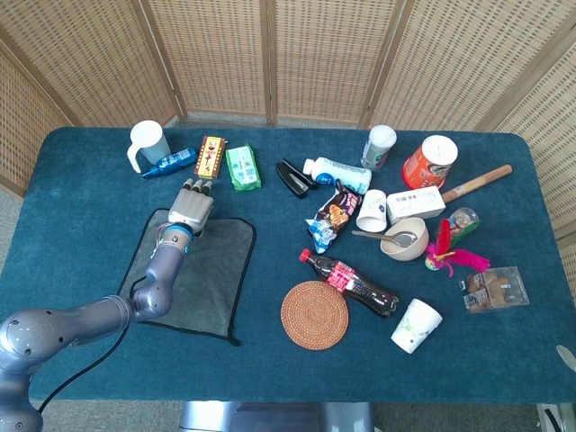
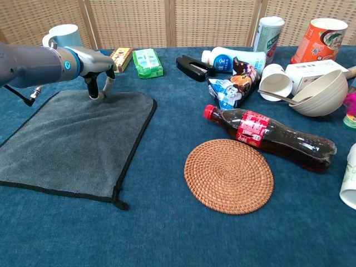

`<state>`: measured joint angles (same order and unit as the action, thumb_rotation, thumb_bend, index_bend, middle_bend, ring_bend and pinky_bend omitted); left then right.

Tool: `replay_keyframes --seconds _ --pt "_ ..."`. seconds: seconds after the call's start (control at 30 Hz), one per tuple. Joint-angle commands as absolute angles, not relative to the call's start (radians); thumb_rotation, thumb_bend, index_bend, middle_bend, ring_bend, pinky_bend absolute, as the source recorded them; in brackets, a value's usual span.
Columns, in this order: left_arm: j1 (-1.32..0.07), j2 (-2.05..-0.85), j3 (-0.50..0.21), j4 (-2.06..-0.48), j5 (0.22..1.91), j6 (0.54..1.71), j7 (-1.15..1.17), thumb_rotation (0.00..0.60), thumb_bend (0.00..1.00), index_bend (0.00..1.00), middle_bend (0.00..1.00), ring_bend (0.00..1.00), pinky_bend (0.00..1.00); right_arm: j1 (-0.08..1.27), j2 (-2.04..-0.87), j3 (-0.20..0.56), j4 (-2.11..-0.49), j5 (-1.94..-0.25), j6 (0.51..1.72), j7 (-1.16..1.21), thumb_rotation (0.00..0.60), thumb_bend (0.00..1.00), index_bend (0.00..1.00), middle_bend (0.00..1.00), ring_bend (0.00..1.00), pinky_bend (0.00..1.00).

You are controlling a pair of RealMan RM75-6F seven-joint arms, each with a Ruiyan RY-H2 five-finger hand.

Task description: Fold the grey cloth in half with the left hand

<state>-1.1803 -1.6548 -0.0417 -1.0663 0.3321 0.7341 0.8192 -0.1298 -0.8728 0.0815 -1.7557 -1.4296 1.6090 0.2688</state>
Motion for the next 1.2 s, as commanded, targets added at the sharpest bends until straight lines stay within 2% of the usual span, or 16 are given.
replay_keyframes --seconds 0.03,0.23,0.57,0.87,1.2 --pt "-1.170 -1.624 -0.047 -1.120 0.348 0.747 0.810 0.600 0.54 0.59 0.00 0.00 0.09 -0.130 -0.872 0.081 -1.756 -1.431 1.610 0.269 0.600 0.00 0.00 0.00 0.00 0.00" --pt "-1.140 -1.530 -0.043 -1.295 0.385 0.801 0.790 0.600 0.54 0.59 0.00 0.00 0.09 -0.132 -0.870 0.078 -1.759 -1.438 1.613 0.272 0.600 0.00 0.00 0.00 0.00 0.00" --pt "-1.093 -1.380 0.007 -1.574 0.467 0.911 0.799 0.600 0.53 0.60 0.00 0.00 0.09 -0.134 -0.868 0.072 -1.763 -1.455 1.621 0.275 0.600 0.00 0.00 0.00 0.00 0.00" --pt "-1.019 -1.338 0.066 -1.693 0.630 0.999 0.776 0.600 0.53 0.59 0.00 0.00 0.10 -0.137 -0.865 0.067 -1.766 -1.466 1.629 0.280 0.600 0.00 0.00 0.00 0.00 0.00" --pt "-0.962 -1.304 0.113 -1.789 0.721 1.036 0.781 0.600 0.53 0.59 0.00 0.00 0.10 -0.136 -0.863 0.065 -1.767 -1.470 1.629 0.282 0.600 0.00 0.00 0.00 0.00 0.00"
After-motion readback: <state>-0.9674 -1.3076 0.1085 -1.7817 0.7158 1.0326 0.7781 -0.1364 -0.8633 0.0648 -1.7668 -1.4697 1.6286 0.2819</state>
